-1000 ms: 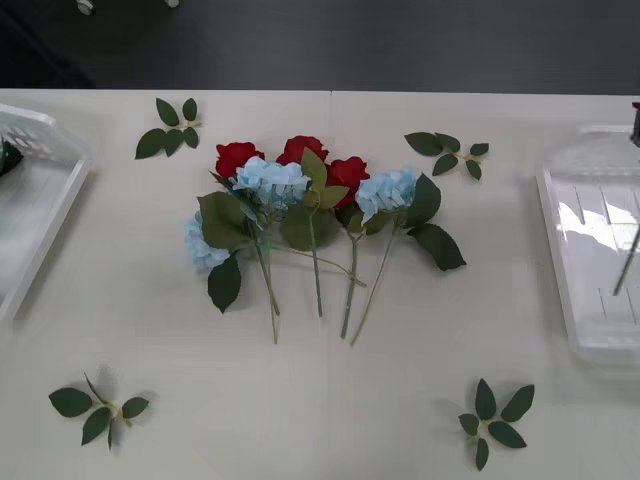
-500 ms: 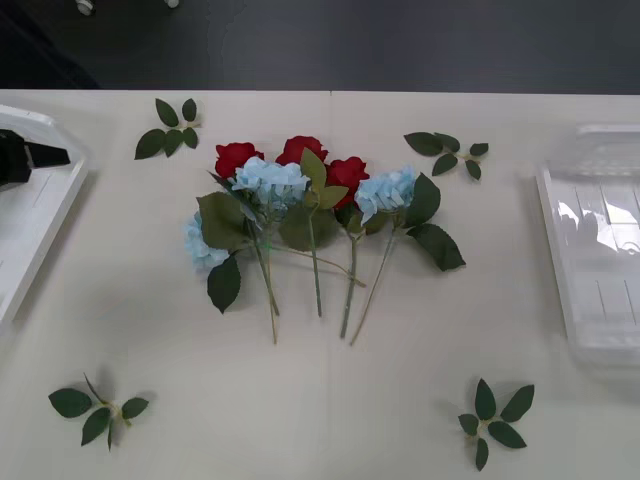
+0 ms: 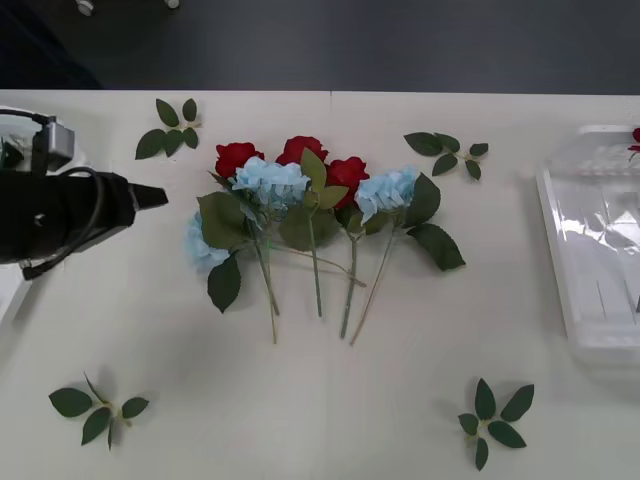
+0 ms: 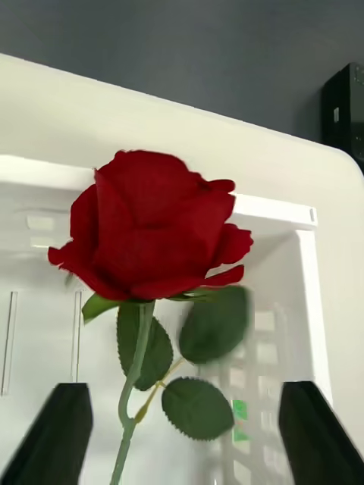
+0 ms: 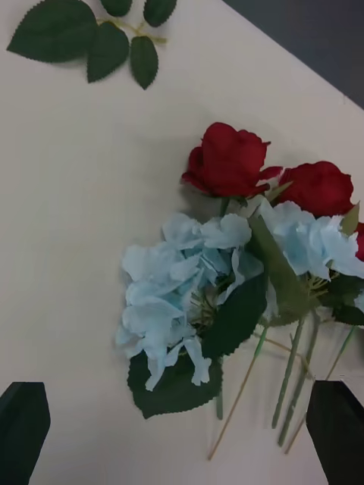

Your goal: Put the red flowers into the right box and the blue flowers into the left box

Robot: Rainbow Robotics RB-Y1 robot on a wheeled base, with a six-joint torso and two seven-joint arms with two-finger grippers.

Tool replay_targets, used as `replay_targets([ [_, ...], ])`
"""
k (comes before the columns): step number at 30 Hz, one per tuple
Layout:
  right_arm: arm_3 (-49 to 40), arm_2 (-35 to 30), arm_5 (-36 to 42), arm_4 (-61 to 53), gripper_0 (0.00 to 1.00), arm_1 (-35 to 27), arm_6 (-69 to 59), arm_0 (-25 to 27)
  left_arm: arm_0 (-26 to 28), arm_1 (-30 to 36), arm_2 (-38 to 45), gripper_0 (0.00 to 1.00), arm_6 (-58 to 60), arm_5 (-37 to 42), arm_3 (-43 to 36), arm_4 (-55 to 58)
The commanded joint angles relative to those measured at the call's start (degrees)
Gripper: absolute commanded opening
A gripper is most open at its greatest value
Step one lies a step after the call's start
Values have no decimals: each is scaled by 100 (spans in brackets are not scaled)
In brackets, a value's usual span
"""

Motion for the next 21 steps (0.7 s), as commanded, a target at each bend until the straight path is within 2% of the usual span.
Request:
replay_targets([
  [1,-205,-28,-28,89,98,-58,136,-53,-157,184,-748,100,641,390,-490,-407],
  [3,-310,-28,51,89,99,-14,128,-53,-218,175,-994,100,782,469,-499,-557],
  [6,-767,-28,657,63,99,3,136,-53,-324,166,-1390,100,905,513,-499,-785],
  [7,-1110,-63,1158,-60,98,12,136,-53,-377,148,-1557,100,913,513,-490,-856],
  [11,-1971,-274,2362,-570,99,170,154,-53,-447,113,-1908,100,887,513,-481,-917],
  [14,-2569,-441,3022,-965,98,373,136,-44,-464,113,-2128,100,843,513,-472,-961],
  [17,-3079,-582,3461,-1291,99,566,119,-53,-491,105,-2339,100,790,513,-472,-1014],
  [21,-3492,-687,3479,-2020,99,856,-74,-62,-508,-71,-2436,100,738,495,-349,-1102],
])
